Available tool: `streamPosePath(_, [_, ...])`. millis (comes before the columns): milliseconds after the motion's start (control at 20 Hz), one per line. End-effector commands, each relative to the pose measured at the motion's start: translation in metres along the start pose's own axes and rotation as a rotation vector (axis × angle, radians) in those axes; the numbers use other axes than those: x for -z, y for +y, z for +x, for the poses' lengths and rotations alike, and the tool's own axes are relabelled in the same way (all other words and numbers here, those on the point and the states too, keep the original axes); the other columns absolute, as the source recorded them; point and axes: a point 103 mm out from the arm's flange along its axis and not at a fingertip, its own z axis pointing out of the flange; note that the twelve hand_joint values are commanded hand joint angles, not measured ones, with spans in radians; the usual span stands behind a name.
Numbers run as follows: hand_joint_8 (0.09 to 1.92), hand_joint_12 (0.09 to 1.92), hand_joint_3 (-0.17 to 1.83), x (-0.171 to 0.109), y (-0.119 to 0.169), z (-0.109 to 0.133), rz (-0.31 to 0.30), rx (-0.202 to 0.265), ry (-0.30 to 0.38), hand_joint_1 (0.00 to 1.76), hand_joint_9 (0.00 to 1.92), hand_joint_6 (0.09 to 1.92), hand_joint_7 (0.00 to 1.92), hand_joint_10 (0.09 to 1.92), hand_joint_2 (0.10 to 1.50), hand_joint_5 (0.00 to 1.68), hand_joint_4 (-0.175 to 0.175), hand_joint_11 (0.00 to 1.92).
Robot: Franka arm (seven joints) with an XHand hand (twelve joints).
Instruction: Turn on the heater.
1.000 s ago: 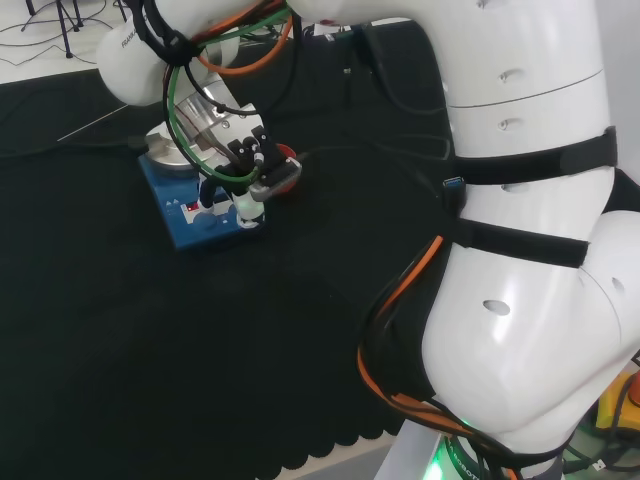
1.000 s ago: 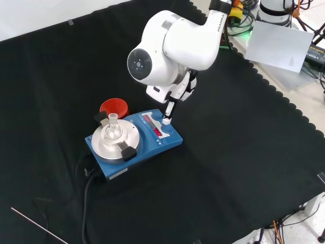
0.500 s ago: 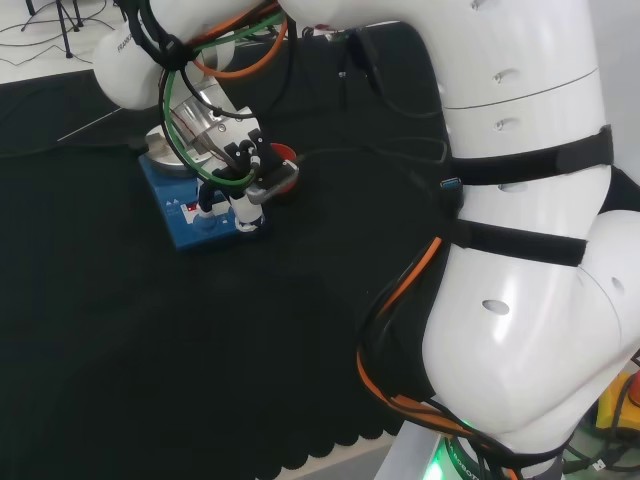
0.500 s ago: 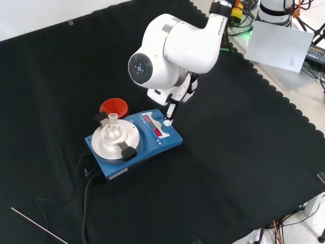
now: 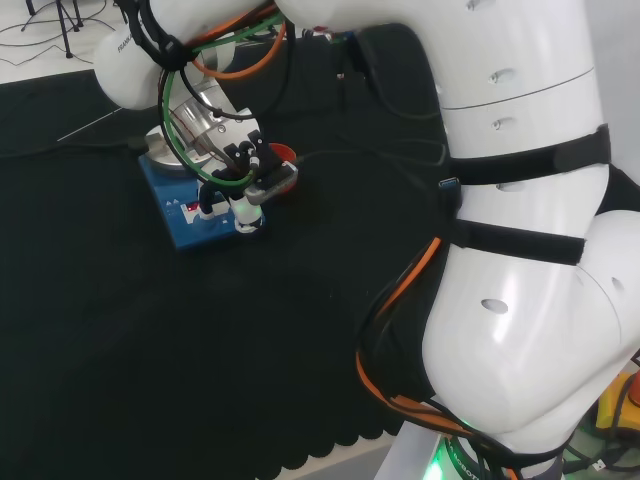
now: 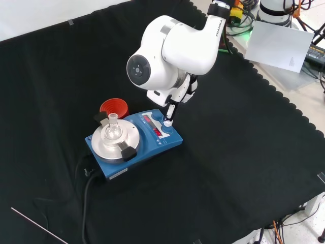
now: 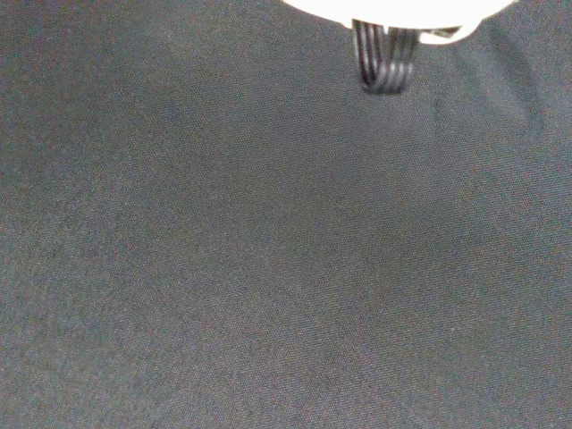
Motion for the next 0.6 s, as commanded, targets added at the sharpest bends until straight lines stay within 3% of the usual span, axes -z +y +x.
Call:
streamPosePath(50, [1.87, 1.42, 1.07, -0.0008, 0.0008, -0.0001, 0.004, 0.004, 0.001, 1.46, 1.80, 0.09, 1.67, 1.74, 0.67, 0.35, -0.014, 1.66])
streamPosePath(600, [1.86, 1.42, 1.07, -0.0088, 0.0077, -0.0046, 0.009, 0.013, 0.013, 1.46, 1.80, 0.09, 1.67, 1.74, 0.67, 0.36, -0.016, 1.66])
